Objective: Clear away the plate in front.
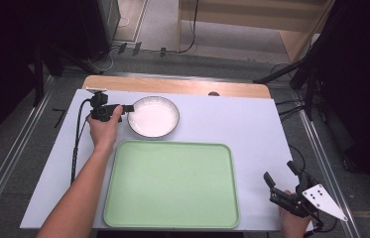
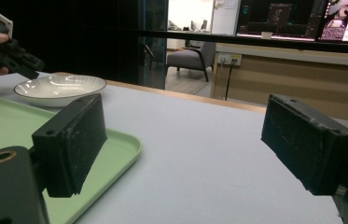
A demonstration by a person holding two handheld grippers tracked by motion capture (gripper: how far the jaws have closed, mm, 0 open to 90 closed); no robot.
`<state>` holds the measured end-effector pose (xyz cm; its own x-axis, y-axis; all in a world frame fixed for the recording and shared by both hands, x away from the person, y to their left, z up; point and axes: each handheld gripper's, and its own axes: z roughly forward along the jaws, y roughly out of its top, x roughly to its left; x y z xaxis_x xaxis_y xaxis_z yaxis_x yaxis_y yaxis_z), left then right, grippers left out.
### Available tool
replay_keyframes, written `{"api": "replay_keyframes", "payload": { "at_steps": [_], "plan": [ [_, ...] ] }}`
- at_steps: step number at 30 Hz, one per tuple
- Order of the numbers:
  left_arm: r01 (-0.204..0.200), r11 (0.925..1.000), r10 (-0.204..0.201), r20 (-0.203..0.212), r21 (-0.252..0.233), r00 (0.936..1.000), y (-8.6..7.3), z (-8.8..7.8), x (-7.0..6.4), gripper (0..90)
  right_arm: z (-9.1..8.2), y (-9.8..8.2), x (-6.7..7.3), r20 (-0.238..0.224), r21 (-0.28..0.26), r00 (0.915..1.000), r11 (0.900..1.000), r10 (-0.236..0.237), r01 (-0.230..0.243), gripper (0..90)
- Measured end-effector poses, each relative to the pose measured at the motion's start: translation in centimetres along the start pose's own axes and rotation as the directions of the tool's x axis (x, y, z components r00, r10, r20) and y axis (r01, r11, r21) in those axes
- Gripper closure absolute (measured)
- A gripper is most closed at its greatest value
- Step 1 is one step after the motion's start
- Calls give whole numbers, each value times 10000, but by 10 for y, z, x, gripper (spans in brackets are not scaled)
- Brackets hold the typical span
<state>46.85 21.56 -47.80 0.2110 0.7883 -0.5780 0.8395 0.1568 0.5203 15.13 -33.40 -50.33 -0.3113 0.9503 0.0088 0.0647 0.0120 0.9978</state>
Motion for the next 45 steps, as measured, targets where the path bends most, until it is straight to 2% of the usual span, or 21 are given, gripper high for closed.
{"api": "replay_keyframes", "payload": {
  "at_steps": [6,13,18,19,22,24,25,26,28,32,33,41,45],
  "plan": [
    [374,9978,-361,-240,547,9991,-2,9,6,549,1,0,0,-6,13,10000,10000,3,-3,145],
    [920,9913,-935,111,942,9956,-4,17,10,651,1,-1,0,12,33,10000,10000,46,-46,145],
    [1107,9874,-1128,127,1132,9935,-5,22,11,709,1,-1,0,-20,18,10000,10000,-12,12,145],
    [1181,9854,-1219,242,1224,9922,-6,24,11,728,1,-1,0,3,12,10000,10000,19,-19,145],
    [1283,9834,-1330,290,1285,9907,-7,26,11,759,1,0,-1,2,2,10000,10000,47,-47,145],
    [1440,9816,-1472,161,1254,9890,-7,26,11,783,1,-1,-1,-5,5,10000,10000,33,-33,145],
    [1601,9784,-1633,140,1305,9865,-7,26,12,813,1,-1,0,-17,17,10000,10000,26,-26,145],
    [1601,9784,-1633,140,1305,9865,-7,26,12,820,1,-1,0,-15,30,10000,10000,25,-25,145],
    [1889,9725,-1951,338,1366,9802,-6,26,15,833,2,-1,0,-19,31,10000,10000,10,-10,145],
    [1998,9699,-2073,410,1389,9774,-6,26,16,839,2,-1,0,-28,45,10000,10000,12,-12,145],
    [2129,9675,-2215,512,1367,9738,-6,27,17,842,2,-1,0,-26,66,10000,10000,26,-26,145],
    [2291,9641,-2382,565,1344,9696,-6,27,17,846,2,0,0,-18,22,10000,10000,33,-33,145],
    [2241,9659,-2333,606,1297,9705,-5,25,17,843,2,-1,-1,-31,33,10000,10000,55,-55,145]
  ]
}}
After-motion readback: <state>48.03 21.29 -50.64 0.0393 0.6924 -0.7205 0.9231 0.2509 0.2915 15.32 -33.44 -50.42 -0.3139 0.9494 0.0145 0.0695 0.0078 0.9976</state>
